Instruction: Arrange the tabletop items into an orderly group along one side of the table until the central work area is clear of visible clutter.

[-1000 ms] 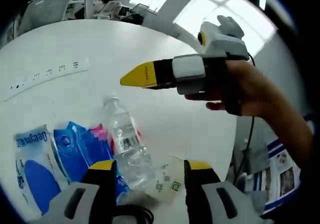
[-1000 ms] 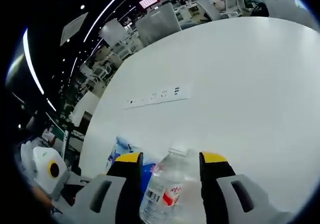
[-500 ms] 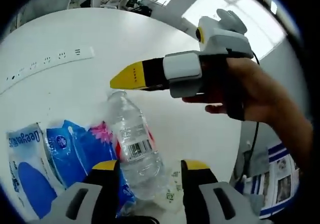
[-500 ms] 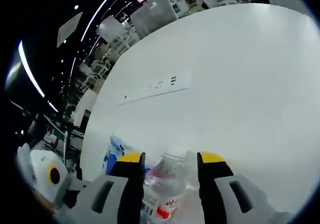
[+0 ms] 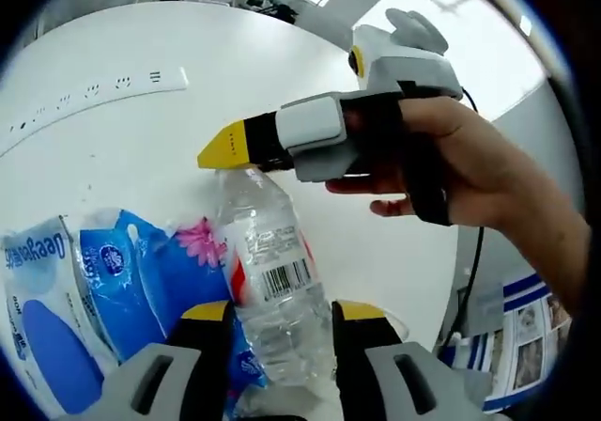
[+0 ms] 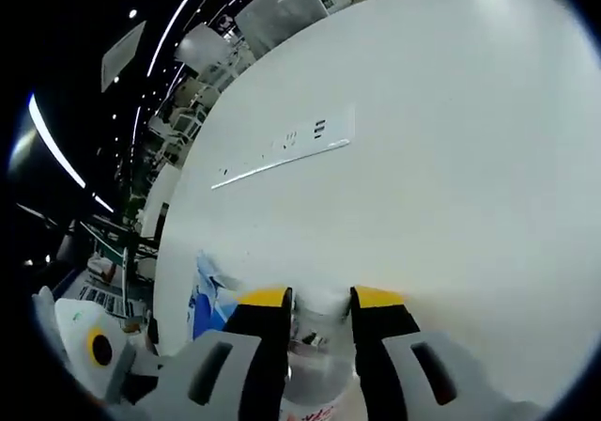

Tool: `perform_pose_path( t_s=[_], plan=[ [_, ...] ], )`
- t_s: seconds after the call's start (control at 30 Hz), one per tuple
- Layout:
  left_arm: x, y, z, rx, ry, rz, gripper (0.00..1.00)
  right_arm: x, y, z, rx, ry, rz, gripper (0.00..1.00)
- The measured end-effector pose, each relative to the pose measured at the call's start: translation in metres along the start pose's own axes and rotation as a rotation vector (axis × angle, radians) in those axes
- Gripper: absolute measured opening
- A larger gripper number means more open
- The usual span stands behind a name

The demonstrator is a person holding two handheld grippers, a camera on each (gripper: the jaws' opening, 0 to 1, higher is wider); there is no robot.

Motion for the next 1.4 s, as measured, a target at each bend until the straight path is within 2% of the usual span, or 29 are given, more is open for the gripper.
perform_pose_path(
  t_s=[0.37, 0.47, 0.87, 1.1, 1.4],
  plan=[
    [-0.003, -0.001, 0.002, 0.008, -0.01, 0.0, 0.42, 0.003, -0.002, 0.0, -0.01, -0.006, -0.005, 0.19],
    [-0.003, -0.002, 0.003, 0.008, -0.019, -0.003, 0.42, 0.007, -0.001, 0.001, -0.019, -0.018, -0.01, 0.19],
    [0.002, -0.008, 0.006, -0.001, -0.03, -0.001, 0.41, 0.029, 0.014, -0.002, 0.034, -0.09, -0.038, 0.18],
    [0.01, -0.012, 0.001, -0.048, -0.044, 0.001, 0.4, 0.049, 0.031, -0.004, 0.101, -0.156, -0.049, 0.18],
    [0.016, -0.019, -0.007, -0.151, -0.074, -0.035, 0.39, 0.073, 0.051, -0.007, 0.212, -0.273, -0.045, 0.17]
  ],
)
Point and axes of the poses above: the point that each gripper's makers call its tool centre point, and the gripper's own axes: x roughly backward along the fingers, y roughly to its left, z roughly out of its underside, the point moved 6 cm from there along x, roughly backward along the fingers, and after that the axes turned 4 degrees about -y, right-handed, at the moved point
